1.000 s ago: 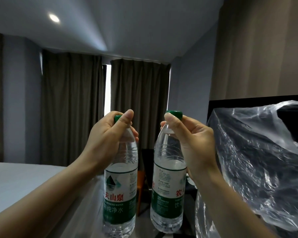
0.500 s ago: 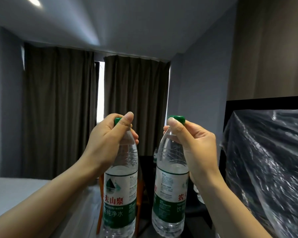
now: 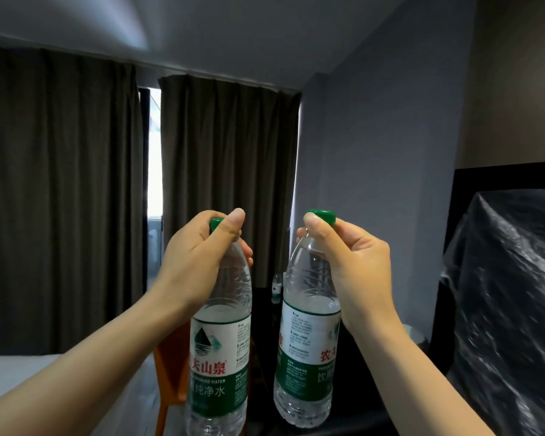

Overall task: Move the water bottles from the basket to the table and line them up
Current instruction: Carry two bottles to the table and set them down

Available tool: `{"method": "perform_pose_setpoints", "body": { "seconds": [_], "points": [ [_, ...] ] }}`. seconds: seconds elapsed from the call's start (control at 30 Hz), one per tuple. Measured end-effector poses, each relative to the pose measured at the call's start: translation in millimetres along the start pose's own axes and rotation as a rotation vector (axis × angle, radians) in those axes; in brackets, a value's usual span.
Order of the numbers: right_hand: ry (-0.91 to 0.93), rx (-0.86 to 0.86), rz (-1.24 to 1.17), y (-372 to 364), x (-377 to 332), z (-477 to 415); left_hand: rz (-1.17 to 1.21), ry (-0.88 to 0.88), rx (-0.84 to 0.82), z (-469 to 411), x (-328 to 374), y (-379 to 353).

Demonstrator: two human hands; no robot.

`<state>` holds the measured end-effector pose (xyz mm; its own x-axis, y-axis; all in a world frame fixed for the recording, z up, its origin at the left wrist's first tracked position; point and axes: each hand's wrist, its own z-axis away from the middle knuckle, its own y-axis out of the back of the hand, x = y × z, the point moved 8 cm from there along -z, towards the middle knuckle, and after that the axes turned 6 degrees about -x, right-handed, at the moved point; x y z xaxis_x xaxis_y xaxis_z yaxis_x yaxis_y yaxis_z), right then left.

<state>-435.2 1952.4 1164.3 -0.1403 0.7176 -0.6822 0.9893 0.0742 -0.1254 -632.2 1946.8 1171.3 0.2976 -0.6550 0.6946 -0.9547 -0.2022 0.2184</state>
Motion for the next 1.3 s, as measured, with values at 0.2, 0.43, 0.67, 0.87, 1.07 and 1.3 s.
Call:
{"method": "perform_pose_setpoints", "body": {
  "seconds": [0.2,0.43,0.67,0.87,1.07,1.3],
  "points": [
    [0.009,0.011,0.023,0.3,70.8,-78.3,0.013,-0.015,0.002,-85.1,-65.3,-11.3],
    [-0.012,0.009,0.027,-6.1,146.9,-158.2,0.061,0.000,0.021,-167.9,-141.3,-19.7],
    [0.001,0.039,0.073,-19.2,223.4,-217.9,0.088,-0.020,-0.030,-237.8,-222.0,-24.4],
    [0.016,0.105,0.113,-40.2,290.9,-274.4,0.124,-0.041,-0.081,-314.0,-296.4,-15.4],
    [0.018,0.223,0.193,-44.3,350.8,-320.9,0.196,-0.047,-0.160,-387.0,-367.5,-27.7],
    [-0.058,0.287,0.217,-31.7,422.5,-369.2,0.279,0.001,-0.226,-443.8,-441.7,-64.8]
  ]
}}
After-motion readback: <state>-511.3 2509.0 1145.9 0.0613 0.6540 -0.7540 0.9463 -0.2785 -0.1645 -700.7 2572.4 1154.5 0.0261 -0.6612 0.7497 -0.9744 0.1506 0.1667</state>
